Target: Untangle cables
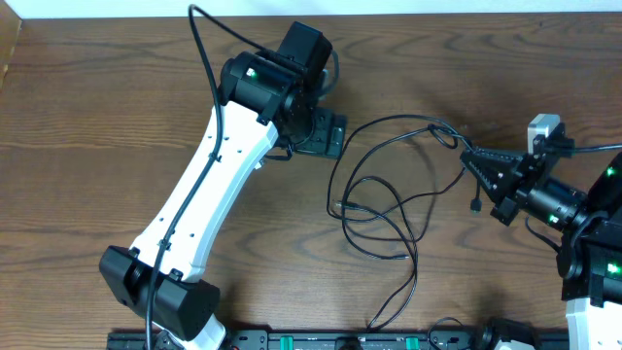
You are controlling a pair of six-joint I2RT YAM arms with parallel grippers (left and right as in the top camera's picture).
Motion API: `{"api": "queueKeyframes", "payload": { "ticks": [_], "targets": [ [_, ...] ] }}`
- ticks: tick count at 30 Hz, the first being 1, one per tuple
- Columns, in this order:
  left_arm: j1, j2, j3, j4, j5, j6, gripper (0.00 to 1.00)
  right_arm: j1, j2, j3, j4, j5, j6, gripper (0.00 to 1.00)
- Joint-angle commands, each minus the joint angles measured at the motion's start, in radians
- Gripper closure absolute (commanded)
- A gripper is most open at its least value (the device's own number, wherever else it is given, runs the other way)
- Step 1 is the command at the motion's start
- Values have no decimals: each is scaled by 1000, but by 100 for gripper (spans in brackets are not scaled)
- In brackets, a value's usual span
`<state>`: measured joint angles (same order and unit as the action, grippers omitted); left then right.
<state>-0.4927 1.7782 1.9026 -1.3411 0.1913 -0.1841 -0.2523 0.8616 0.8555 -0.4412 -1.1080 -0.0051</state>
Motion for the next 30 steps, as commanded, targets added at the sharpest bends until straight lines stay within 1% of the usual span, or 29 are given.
{"api": "queueKeyframes", "payload": {
  "ticks": [1, 3, 8, 9, 10, 11, 12, 14, 15, 16, 17, 20, 21, 22, 24, 25, 26, 27, 28, 29, 30],
  "targets": [
    [2, 2, 10, 23, 183, 195, 6, -2, 1, 1, -13, -65, -18, 99],
    [2, 2, 10, 48, 244, 241, 6, -2, 10, 1, -25, -65, -18, 99],
    [2, 2, 10, 91, 247, 243, 6, -2, 30, 1, -77, -22, -18, 98],
    [2, 2, 10, 99, 253, 243, 8, -2, 36, 1, -90, -10, -18, 98],
    [2, 2, 10, 106, 267, 244, 22, -2, 44, 1, -97, -5, -18, 98],
    [2, 2, 10, 114, 282, 244, 46, -2, 53, 1, -103, -5, -18, 98],
    [2, 2, 10, 120, 301, 244, 59, -2, 61, 1, -106, -5, -14, 98],
    [2, 2, 10, 129, 328, 244, 77, -2, 74, 1, -112, -6, -10, 98],
    [2, 2, 10, 134, 329, 244, 81, -2, 79, 1, -113, -6, -9, 98],
    [2, 2, 10, 137, 329, 244, 89, -2, 83, 1, -114, -6, -5, 98],
    [2, 2, 10, 142, 329, 244, 92, -2, 87, 1, -114, -7, 4, 98],
    [2, 2, 10, 154, 329, 244, 92, -2, 95, 1, -114, -38, 12, 97],
    [2, 2, 10, 157, 329, 244, 90, -2, 94, 1, -114, -53, 11, 97],
    [2, 2, 10, 159, 329, 245, 85, -2, 94, 1, -117, -61, 12, 95],
    [2, 2, 10, 161, 372, 302, 68, -2, 94, 1, -121, -79, 12, 92],
    [2, 2, 10, 161, 411, 339, 58, -2, 94, 1, -123, -78, 12, 92],
    [2, 2, 10, 161, 455, 380, 43, -2, 94, 1, -125, -74, 11, 92],
    [2, 2, 10, 160, 499, 432, 31, -2, 94, 1, -127, -67, 11, 92],
    [2, 2, 10, 161, 518, 467, 23, -2, 94, 1, -128, -58, 11, 92],
    [2, 0, 10, 164, 519, 493, 20, -2, 94, 1, -132, -43, 11, 92],
    [2, -2, 10, 172, 512, 506, 18, -2, 94, 0, -138, -19, 11, 92]
  ]
}}
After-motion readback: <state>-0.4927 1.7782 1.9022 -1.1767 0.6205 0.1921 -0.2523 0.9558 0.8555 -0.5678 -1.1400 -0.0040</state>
